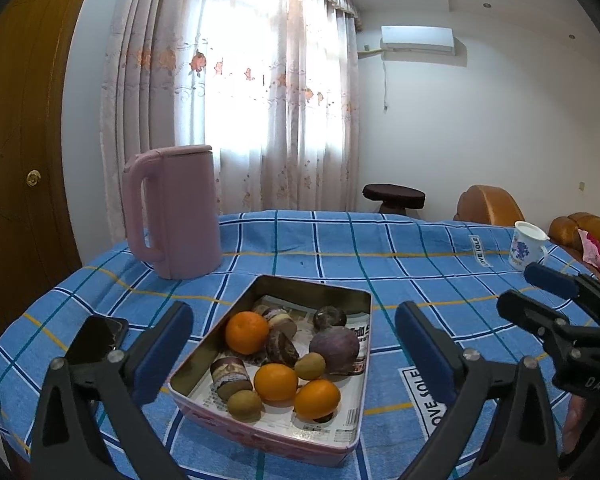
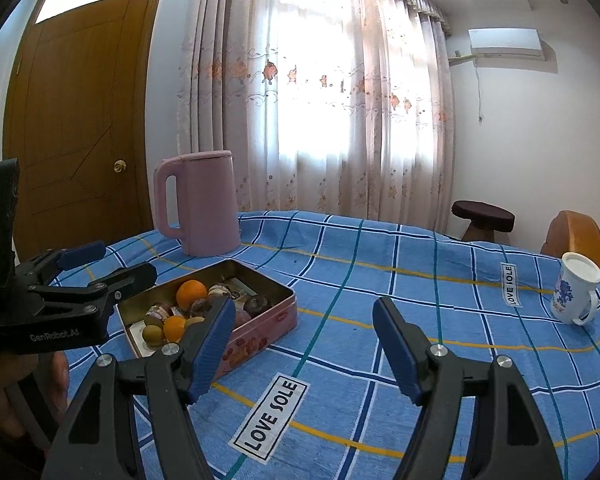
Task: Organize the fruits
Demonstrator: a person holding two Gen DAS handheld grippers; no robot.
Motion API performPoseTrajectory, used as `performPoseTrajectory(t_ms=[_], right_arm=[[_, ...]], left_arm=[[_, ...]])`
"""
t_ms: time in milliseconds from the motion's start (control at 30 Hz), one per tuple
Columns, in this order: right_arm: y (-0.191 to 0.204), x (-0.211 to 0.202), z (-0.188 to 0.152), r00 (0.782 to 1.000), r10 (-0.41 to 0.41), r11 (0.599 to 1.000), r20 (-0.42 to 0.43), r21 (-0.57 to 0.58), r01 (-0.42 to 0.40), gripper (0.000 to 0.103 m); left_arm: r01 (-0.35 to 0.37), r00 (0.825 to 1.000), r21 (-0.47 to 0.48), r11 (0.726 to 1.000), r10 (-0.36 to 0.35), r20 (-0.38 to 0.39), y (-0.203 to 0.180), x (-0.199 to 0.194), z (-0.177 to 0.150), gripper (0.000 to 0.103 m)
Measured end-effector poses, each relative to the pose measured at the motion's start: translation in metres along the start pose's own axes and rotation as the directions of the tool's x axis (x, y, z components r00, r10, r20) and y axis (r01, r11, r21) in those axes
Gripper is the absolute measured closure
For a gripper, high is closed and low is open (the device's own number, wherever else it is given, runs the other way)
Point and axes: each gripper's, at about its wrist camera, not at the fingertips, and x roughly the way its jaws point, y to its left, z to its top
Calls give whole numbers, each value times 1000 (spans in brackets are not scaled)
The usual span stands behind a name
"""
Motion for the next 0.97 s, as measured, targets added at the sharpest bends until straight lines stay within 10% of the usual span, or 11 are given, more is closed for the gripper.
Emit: performPoseTrajectory(t_ms=[967], right_arm=[[-10,-19,-5,997,-68,997,38,-29,70,29]], left_arm=[[13,1000,46,999,-14,24,-19,-9,6,0]])
